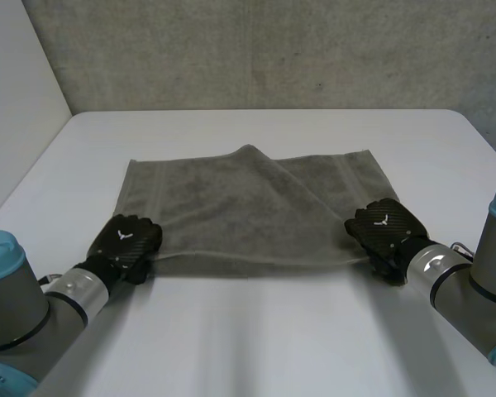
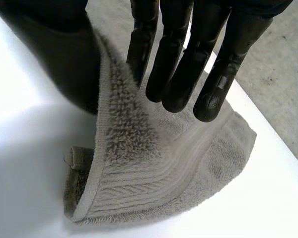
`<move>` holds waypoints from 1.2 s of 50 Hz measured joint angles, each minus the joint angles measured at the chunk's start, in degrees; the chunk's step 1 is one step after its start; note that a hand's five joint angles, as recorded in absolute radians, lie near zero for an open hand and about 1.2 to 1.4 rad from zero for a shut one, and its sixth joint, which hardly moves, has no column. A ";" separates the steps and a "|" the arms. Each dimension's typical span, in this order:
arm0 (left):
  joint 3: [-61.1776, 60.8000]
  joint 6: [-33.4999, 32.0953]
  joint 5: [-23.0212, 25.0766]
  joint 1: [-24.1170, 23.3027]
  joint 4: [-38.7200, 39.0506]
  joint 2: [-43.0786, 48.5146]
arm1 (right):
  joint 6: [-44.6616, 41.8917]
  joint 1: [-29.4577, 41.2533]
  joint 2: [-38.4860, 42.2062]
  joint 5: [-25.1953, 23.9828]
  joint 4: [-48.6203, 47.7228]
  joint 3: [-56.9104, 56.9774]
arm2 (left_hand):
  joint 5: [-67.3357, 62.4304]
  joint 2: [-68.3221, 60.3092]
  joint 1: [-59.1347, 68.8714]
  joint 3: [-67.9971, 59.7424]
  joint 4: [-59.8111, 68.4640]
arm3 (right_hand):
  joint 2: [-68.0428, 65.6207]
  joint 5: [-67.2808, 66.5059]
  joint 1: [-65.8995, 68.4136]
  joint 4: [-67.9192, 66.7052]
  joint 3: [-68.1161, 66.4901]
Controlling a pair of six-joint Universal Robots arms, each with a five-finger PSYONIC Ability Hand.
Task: Fold the towel.
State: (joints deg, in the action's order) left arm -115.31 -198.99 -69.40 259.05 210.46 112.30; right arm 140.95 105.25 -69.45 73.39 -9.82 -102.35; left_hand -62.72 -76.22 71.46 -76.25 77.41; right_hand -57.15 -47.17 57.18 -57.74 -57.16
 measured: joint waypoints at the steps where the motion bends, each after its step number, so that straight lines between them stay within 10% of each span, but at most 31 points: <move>1: 0.13 0.05 -0.38 0.14 0.02 0.07 | 0.68 -0.03 0.21 0.35 -0.01 0.14 | 0.00 -0.01 0.00 0.00 0.11 | 1.15 1.64 -1.62 1.51 1.34; 20: 0.33 0.58 -1.14 5.25 -0.07 -1.06 | 3.95 -1.22 5.16 6.46 0.11 3.03 | -0.28 -0.01 0.01 -0.03 0.32 | 4.51 5.60 -5.45 5.15 4.90; 32: 0.50 1.19 -0.78 6.19 -1.41 -7.77 | 3.81 -3.35 -0.19 6.48 1.73 4.84 | -0.28 -0.02 0.01 -0.06 0.33 | -18.66 -19.68 19.99 -18.89 -19.06; 47: 24.10 12.82 -0.39 2.44 -22.61 -35.61 | 3.52 -3.72 -18.44 3.48 30.59 37.27 | -1.30 -0.30 0.10 -0.25 0.35 | -18.73 -19.90 20.10 -18.90 -19.07; 60: 40.23 12.93 -1.20 2.50 -25.87 -14.32 | -2.16 -1.37 -0.76 6.51 35.92 52.37 | -1.53 -0.36 0.10 -0.26 0.36 | -18.74 -19.94 20.16 -18.90 -19.07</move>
State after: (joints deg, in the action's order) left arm -75.08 -186.06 -70.60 261.55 184.59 97.98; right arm 138.80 103.88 -70.21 79.90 26.11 -49.98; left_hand -64.26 -76.58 71.56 -76.51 77.77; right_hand -75.89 -67.11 77.33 -76.64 -76.23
